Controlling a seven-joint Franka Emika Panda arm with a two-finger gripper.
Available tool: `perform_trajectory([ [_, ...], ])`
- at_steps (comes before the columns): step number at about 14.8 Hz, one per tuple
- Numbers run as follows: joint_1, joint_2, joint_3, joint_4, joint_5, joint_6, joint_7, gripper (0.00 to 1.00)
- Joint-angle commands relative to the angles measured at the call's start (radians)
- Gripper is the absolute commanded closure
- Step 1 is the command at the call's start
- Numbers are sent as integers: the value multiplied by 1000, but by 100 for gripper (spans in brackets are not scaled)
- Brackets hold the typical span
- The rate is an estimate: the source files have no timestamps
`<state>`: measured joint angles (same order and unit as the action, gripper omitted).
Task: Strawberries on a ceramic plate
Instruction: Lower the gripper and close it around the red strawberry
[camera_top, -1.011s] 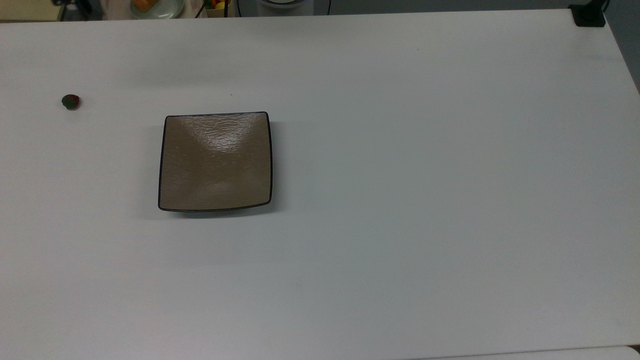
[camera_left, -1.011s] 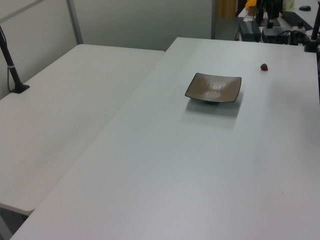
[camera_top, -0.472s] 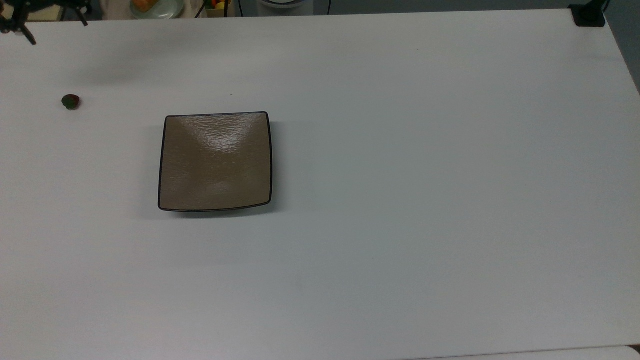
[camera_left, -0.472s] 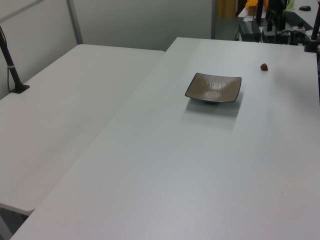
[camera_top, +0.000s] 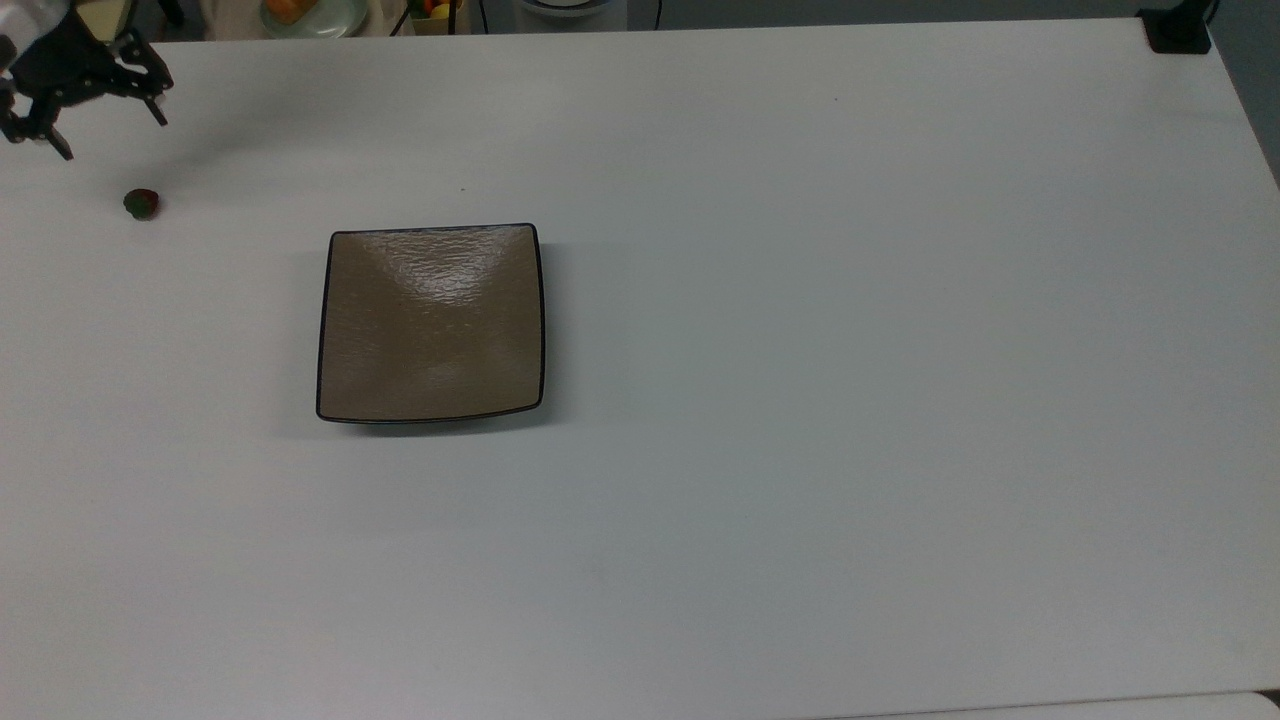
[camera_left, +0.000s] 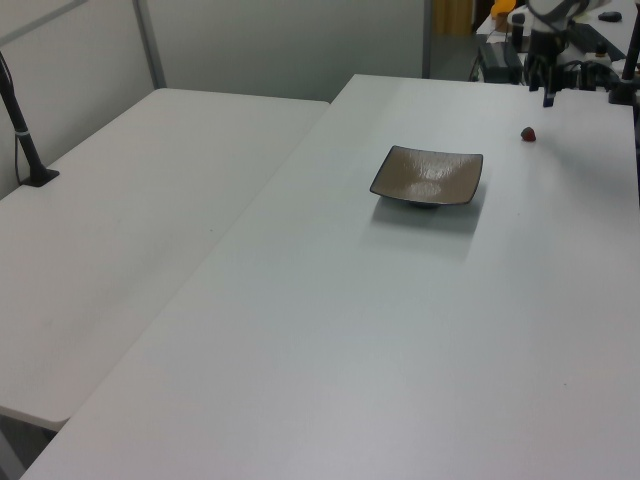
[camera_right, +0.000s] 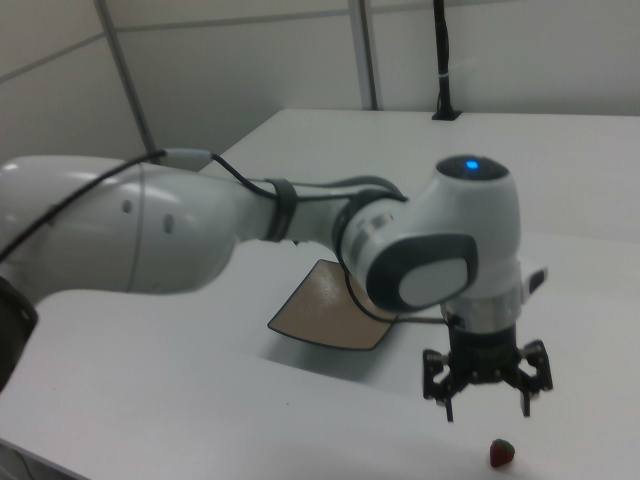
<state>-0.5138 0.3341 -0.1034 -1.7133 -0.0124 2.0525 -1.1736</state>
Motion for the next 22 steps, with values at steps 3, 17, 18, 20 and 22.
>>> perform_trajectory([
  [3,-3,74,2,-9,-9,78,-18,10],
  [17,6,125,7,-54,-24,198,-17,88],
  [18,6,123,7,-54,-24,193,-15,99],
  [20,8,117,10,-51,-24,189,-14,100],
  [22,12,106,11,-42,-24,146,-14,100],
])
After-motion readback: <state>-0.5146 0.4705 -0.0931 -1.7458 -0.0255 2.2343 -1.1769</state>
